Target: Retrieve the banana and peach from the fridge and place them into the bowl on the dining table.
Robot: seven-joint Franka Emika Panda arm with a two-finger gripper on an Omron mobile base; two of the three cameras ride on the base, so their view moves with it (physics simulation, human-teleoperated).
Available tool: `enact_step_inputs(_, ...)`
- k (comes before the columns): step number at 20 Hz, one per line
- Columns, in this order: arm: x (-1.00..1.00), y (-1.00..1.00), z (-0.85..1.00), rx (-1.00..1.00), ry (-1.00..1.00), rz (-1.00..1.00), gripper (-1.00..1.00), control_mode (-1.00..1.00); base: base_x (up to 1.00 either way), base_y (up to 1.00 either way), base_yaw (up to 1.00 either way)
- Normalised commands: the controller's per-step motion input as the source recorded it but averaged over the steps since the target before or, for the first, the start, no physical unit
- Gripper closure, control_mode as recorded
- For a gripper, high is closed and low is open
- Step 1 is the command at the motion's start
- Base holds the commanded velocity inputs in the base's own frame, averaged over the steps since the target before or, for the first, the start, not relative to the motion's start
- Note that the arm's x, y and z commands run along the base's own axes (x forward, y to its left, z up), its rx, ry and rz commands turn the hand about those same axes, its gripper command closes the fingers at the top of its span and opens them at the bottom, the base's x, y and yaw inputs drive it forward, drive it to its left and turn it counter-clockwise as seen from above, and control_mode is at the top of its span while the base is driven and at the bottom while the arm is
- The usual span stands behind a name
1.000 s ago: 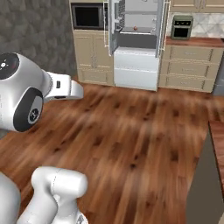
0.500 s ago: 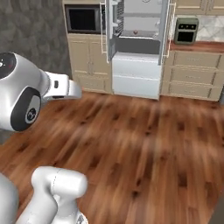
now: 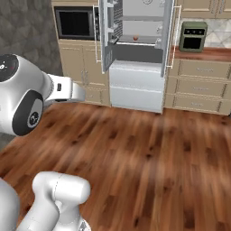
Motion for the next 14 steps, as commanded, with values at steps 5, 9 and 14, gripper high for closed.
enact_step_inputs(5, 0.0, 0.0, 0.0, 0.0, 0.0, 0.0, -1.0, 1.0, 1.0, 0.0, 0.0)
enact_step_inputs(9, 0.0, 0.0, 0.0, 0.0, 0.0, 0.0, -1.0, 1.0, 1.0, 0.0, 0.0)
enact_step_inputs(14, 0.0, 0.0, 0.0, 0.0, 0.0, 0.0, -1.0, 1.0, 1.0, 0.0, 0.0)
